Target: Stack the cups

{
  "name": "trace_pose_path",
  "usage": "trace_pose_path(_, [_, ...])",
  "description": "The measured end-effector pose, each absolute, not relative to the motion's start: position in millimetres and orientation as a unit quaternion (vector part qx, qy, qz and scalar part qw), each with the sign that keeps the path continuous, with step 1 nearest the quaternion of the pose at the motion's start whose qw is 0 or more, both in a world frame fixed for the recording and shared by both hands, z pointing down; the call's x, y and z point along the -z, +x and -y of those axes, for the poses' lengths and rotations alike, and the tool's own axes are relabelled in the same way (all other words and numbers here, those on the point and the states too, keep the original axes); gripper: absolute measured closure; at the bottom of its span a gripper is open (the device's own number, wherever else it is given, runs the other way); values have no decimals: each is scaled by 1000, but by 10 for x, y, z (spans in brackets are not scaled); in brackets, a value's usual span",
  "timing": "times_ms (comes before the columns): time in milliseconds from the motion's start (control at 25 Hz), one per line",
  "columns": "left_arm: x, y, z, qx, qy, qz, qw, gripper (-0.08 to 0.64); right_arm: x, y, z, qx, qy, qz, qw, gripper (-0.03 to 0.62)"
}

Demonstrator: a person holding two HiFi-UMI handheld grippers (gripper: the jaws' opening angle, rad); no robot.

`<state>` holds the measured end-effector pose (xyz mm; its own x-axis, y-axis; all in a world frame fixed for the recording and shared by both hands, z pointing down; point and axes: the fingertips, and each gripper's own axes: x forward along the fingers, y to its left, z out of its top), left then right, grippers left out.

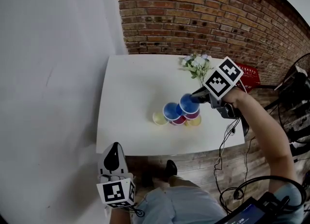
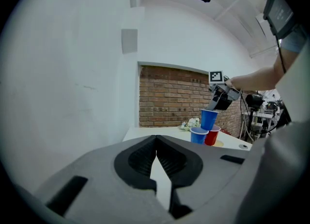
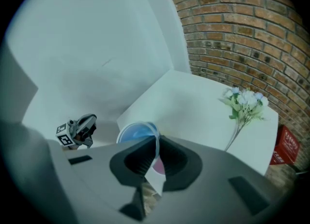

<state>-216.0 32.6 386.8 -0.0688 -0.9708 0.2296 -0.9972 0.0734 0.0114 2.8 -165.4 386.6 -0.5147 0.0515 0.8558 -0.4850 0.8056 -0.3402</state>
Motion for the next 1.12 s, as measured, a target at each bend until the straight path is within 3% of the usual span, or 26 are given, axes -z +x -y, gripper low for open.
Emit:
trace_pose_path(240, [-3878, -2180, -317, -73, 677, 727, 90, 551, -3879, 44, 1663, -277, 128, 824, 478, 534])
trace_pose_path(360, [-3891, -2173, -306, -72, 677, 727, 91, 551, -3877, 48, 1680, -269, 131, 825, 480, 558])
trace_pose_path(840, [-3902, -2183, -268, -70, 678, 726, 92, 551, -3885, 54, 1665, -280, 116, 814, 496, 558])
trace_pose_path(1120, [-3917, -2225, -272, -69, 677, 727, 93, 551, -3903, 27, 1678, -276, 114, 816, 494, 488])
